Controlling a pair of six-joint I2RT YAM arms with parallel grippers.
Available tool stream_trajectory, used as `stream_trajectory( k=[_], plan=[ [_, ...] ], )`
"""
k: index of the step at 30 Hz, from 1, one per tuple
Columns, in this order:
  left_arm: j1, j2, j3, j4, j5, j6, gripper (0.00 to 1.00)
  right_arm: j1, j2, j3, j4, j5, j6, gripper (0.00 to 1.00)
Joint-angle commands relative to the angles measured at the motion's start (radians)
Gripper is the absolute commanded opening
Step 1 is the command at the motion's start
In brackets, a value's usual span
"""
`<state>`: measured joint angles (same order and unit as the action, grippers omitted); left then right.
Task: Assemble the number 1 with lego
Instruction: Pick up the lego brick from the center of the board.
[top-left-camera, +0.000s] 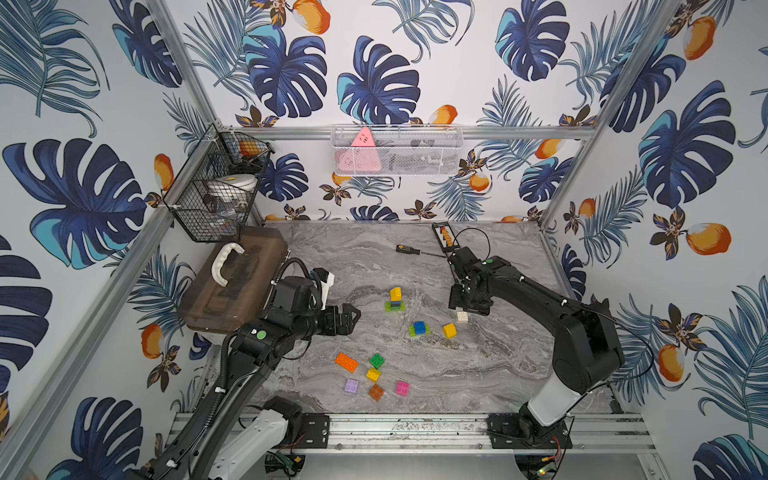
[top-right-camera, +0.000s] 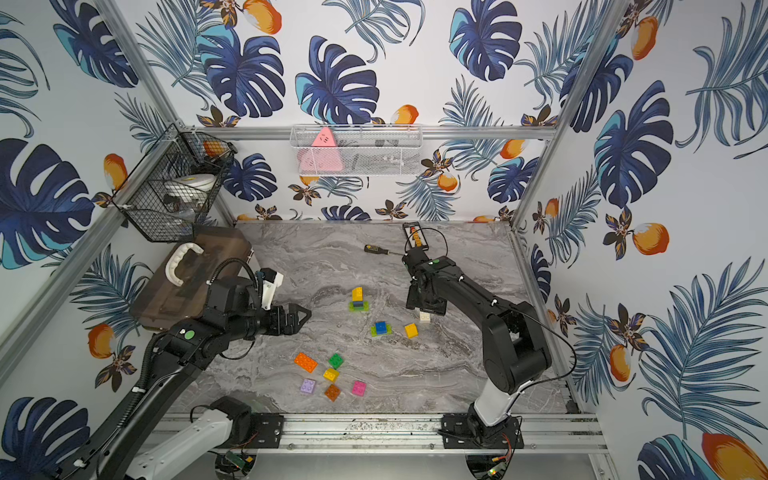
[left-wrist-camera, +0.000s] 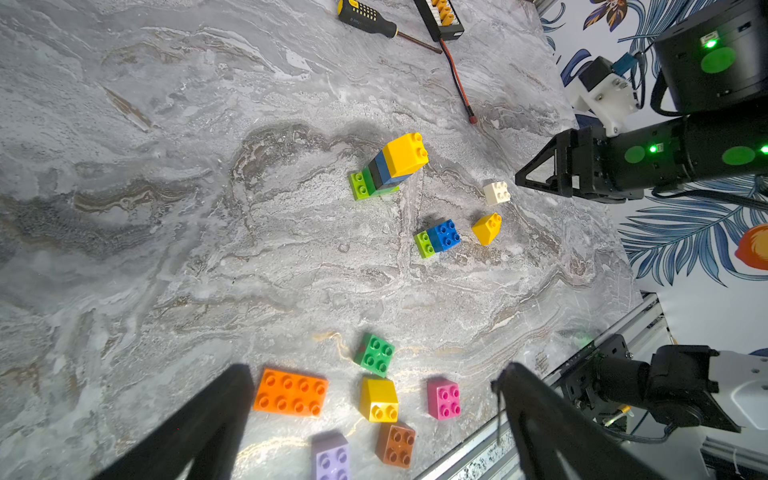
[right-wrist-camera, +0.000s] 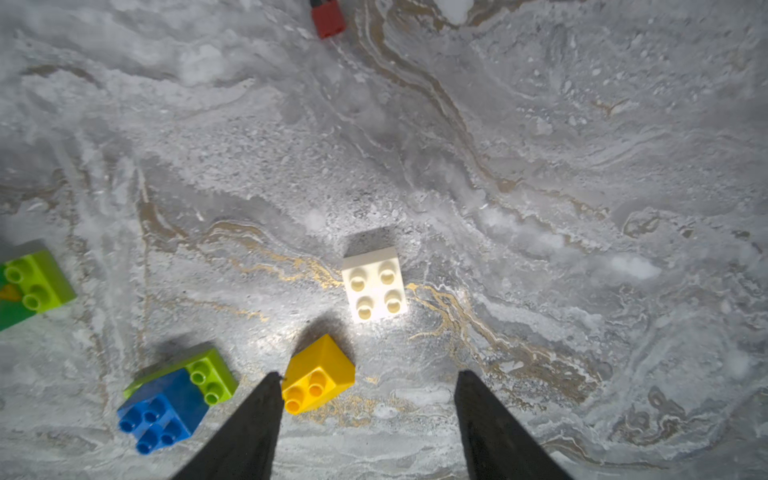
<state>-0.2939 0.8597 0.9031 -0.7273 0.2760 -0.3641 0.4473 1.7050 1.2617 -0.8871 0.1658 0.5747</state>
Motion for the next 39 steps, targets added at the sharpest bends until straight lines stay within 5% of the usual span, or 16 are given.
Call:
stream_trajectory(
  k=[1,39],
  plan=[
    [0.001,0.004,0.006,-0.002,0.004,0.007,0.99,-0.030,0.026,-0.010,0.060,-0.035,-0.044,0.69],
    [0.010,0.036,0.007,-0.001,0.011,0.008,0.99,-0.043,0.101,-0.077,0.149,-0.041,-0.113,0.45]
  ],
)
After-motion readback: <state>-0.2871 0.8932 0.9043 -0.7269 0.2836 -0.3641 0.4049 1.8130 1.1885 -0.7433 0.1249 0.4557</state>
